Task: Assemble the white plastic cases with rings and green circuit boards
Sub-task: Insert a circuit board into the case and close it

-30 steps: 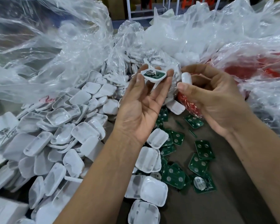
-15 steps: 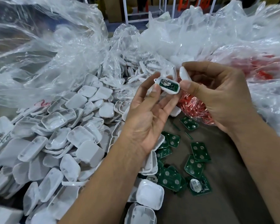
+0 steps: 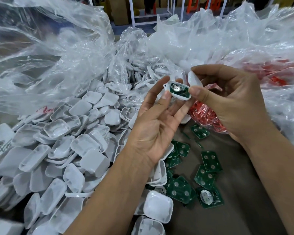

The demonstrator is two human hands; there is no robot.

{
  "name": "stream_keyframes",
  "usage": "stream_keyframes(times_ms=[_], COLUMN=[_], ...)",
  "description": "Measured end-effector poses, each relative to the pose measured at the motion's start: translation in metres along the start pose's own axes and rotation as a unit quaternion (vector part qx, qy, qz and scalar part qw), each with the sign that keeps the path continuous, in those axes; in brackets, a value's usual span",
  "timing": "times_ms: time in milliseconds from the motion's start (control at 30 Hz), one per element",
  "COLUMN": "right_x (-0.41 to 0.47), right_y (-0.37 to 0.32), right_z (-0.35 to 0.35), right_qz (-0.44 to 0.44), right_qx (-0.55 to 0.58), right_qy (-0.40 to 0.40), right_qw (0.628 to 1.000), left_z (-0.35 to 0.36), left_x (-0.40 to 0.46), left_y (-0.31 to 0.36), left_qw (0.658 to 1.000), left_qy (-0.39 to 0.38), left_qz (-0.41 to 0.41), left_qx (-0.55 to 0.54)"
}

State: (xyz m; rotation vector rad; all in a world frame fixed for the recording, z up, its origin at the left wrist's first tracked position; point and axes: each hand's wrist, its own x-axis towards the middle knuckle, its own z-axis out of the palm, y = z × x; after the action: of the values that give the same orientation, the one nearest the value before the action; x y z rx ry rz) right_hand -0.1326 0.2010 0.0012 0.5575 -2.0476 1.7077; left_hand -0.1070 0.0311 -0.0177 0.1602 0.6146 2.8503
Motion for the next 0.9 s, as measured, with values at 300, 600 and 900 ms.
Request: stream_keyframes(times_ms=[300, 600, 900], right_x=[-0.0022, -0.0054, -0.0062], right_y=[-0.0084, -0.0065, -0.0007], right_z=[0.0034, 0.0063, 0.0059], right_qz=[-0.109, -0.096, -0.063], right_qx=[-0.180, -0.233, -0.267], right_qy=[-0.029, -0.071, -0.091], right_qw=[0.977, 0.965, 0.957], left_z=[-0.0017, 0.0008, 0.0019], left_x=[-0.0017, -0.0033, -0.0033], left_y=[0.0047, 0.0021, 0.0000], left_qw=[0.999, 0.996, 0.994], left_qy=[0.036, 0.028, 0.032], left_qz=[-0.040, -0.042, -0.050], left_qx=[-0.001, 0.074, 0.096])
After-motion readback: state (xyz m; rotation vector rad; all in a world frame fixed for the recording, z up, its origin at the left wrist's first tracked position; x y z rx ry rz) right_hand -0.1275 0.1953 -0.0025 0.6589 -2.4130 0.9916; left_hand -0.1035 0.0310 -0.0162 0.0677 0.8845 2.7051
